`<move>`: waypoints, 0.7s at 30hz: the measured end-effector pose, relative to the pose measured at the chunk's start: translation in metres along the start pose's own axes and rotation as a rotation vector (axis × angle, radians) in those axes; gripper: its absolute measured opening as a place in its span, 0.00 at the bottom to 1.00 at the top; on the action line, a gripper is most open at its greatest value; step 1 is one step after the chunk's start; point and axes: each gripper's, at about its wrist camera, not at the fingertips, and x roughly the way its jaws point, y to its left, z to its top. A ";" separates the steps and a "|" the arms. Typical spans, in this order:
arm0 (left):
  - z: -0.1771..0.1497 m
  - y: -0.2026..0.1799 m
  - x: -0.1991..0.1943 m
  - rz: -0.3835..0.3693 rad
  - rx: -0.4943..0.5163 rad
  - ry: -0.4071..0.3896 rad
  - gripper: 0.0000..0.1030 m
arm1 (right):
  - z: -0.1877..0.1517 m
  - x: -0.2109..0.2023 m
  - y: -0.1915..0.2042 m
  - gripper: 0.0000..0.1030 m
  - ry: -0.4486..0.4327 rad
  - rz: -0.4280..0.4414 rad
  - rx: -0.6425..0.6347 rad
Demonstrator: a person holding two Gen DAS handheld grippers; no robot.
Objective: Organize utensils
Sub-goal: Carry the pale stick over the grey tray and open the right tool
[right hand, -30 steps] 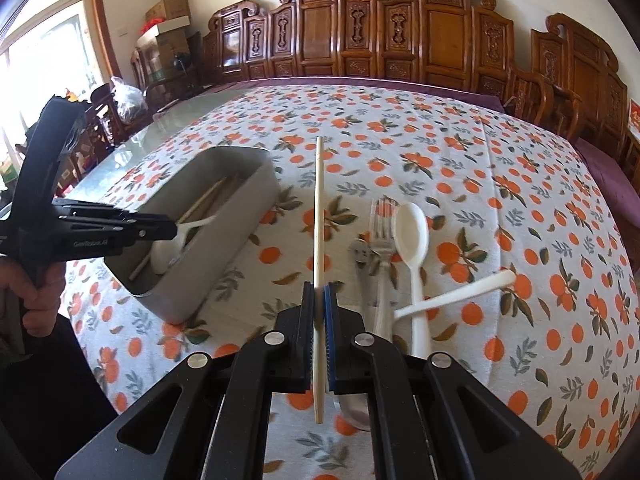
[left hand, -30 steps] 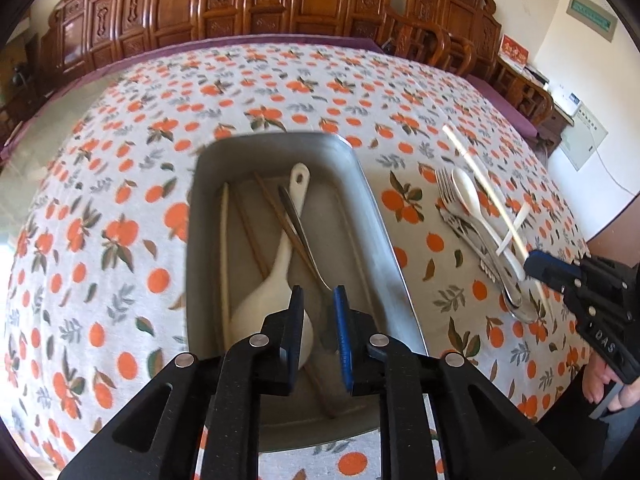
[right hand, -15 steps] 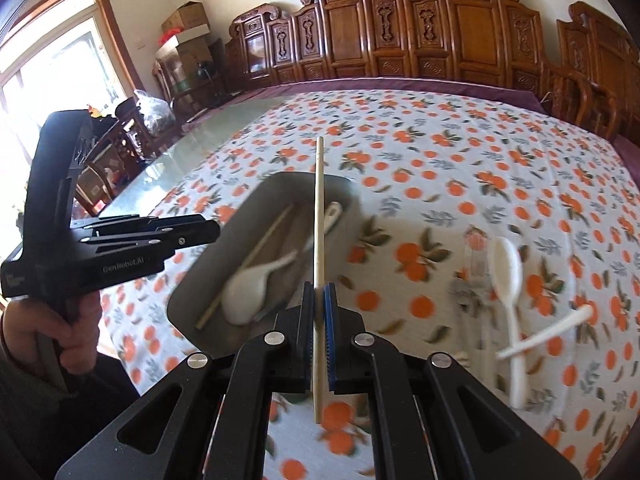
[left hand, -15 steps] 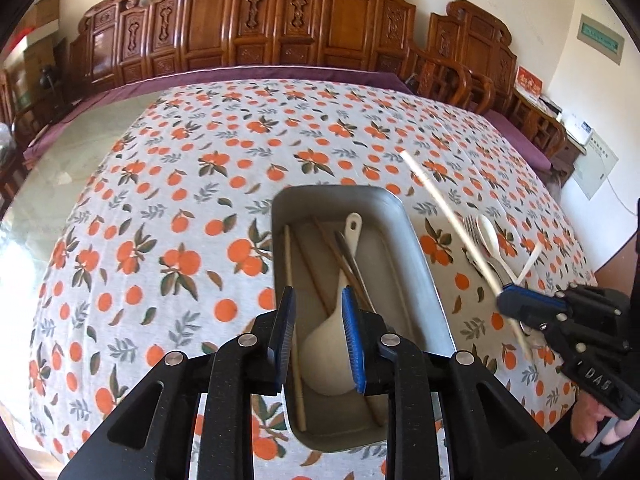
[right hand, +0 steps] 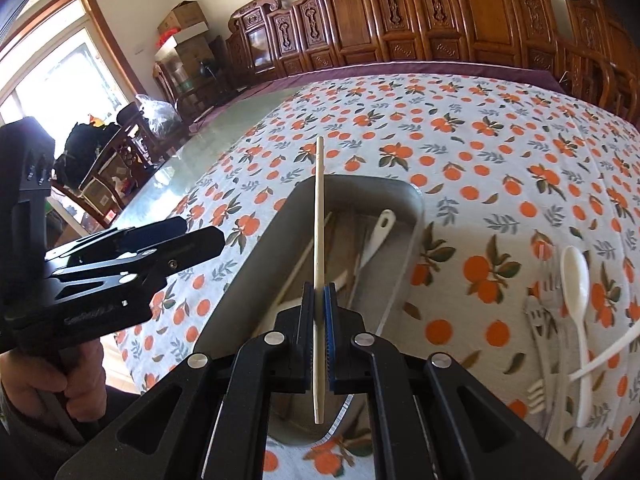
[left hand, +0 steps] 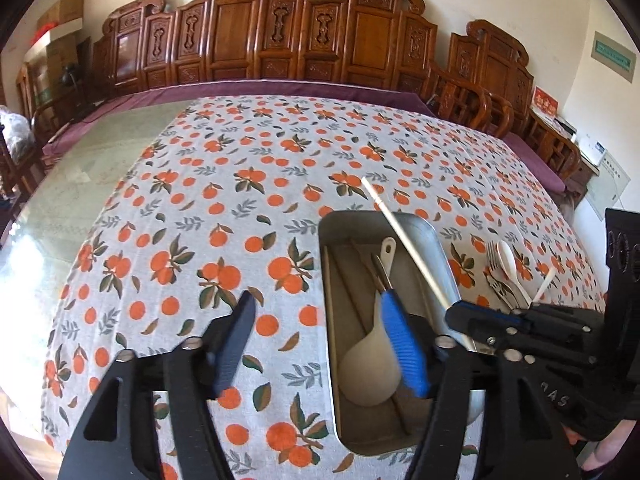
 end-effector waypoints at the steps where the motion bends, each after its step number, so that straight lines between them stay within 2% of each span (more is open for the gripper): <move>1: 0.000 0.001 0.000 0.004 -0.004 -0.003 0.67 | 0.000 0.003 0.000 0.06 0.004 0.001 0.005; 3: 0.001 0.005 0.000 0.019 -0.015 -0.005 0.75 | 0.000 0.008 0.000 0.06 0.012 0.000 0.013; 6: 0.002 0.009 0.001 0.042 -0.025 -0.007 0.79 | -0.003 0.016 0.001 0.06 0.026 -0.008 0.022; 13: 0.003 0.014 0.001 0.055 -0.043 -0.011 0.80 | -0.012 0.026 0.009 0.06 0.051 -0.027 0.020; 21: 0.003 0.015 0.001 0.058 -0.046 -0.018 0.80 | -0.013 0.017 0.008 0.08 0.018 -0.005 0.001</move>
